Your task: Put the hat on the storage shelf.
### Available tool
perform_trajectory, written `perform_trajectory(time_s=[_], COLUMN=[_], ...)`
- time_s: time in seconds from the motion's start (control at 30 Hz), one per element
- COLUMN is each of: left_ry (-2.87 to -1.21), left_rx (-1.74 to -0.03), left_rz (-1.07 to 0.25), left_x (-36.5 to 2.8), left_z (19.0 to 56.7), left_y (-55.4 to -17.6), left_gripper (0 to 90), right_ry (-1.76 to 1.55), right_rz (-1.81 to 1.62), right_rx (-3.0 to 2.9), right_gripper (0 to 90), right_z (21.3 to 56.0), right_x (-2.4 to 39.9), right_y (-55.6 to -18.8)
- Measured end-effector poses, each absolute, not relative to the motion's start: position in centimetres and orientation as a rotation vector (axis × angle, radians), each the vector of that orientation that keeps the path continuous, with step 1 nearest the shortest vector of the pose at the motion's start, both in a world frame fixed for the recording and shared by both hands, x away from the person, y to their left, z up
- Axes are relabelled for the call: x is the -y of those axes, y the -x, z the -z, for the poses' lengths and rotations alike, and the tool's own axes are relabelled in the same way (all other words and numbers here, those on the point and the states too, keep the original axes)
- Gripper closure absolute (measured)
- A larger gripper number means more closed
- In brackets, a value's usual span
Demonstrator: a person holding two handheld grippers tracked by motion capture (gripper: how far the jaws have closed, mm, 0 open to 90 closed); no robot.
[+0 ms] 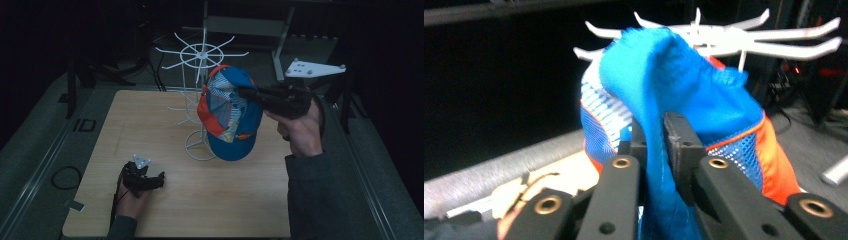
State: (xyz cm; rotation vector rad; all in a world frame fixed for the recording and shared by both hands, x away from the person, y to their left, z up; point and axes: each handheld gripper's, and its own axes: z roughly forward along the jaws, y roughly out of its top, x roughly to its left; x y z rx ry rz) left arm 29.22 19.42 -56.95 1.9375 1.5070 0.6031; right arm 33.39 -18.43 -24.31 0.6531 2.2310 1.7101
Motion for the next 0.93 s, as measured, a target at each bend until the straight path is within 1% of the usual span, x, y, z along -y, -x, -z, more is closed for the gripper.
perform_trajectory(time_s=[0.03,0.07,0.1,0.13,0.3,0.37,0.43,0.47,0.5,0.53,0.7,0.93], left_ry=[-1.938,-1.938,-1.942,-1.942,-1.945,-1.945,-1.945,-1.945,-1.946,-1.946,-1.946,-1.946], left_rx=[-1.507,-1.507,-1.506,-1.505,-1.504,-1.504,-1.504,-1.504,-1.505,-1.505,-1.505,-1.505], left_rz=[-0.603,-0.603,-0.6,-0.602,-0.601,-0.601,-0.601,-0.601,-0.6,-0.6,-0.6,-0.601], left_x=[-19.4,-19.4,-19.4,-19.4,-19.4,-19.4,-19.4,-19.4,-19.4,-19.4,-19.4,-19.4], left_z=[57.0,57.0,56.9,56.9,56.9,56.9,56.9,56.9,56.9,56.9,56.9,56.9], left_y=[-29.2,-29.2,-29.2,-29.2,-29.2,-29.2,-29.2,-29.2,-29.2,-29.2,-29.2,-29.2], left_gripper=[7.8,7.8,7.8,7.8,7.8,7.8,7.8,7.8,7.8,7.8,7.8,7.8], right_ry=[-0.665,-0.665,-0.671,-0.674,-0.723,-0.751,-0.781,-0.781,-0.795,-0.82,-0.853,-0.915], right_rz=[-1.687,-1.687,-1.67,-1.61,-1.517,-1.481,-1.465,-1.465,-1.453,-1.43,-1.396,-1.392], right_rx=[-2.241,-2.241,-2.249,-2.276,-2.285,-2.276,-2.272,-2.272,-2.269,-2.258,-2.253,-2.26], right_gripper=[79.2,79.2,75.4,66.3,43.3,35.6,29.3,29.3,26.8,22.0,16.1,15.4], right_z=[24.7,24.7,24.9,25.6,26.6,27.0,27.4,27.4,27.6,28.0,29.0,30.9], right_x=[18.2,18.2,18.1,17.9,17.9,18.0,18.2,18.2,18.3,18.5,19.0,20.1], right_y=[-33.5,-33.5,-33.7,-33.9,-33.9,-34.0,-34.1,-34.1,-34.1,-34.2,-34.4,-34.5])
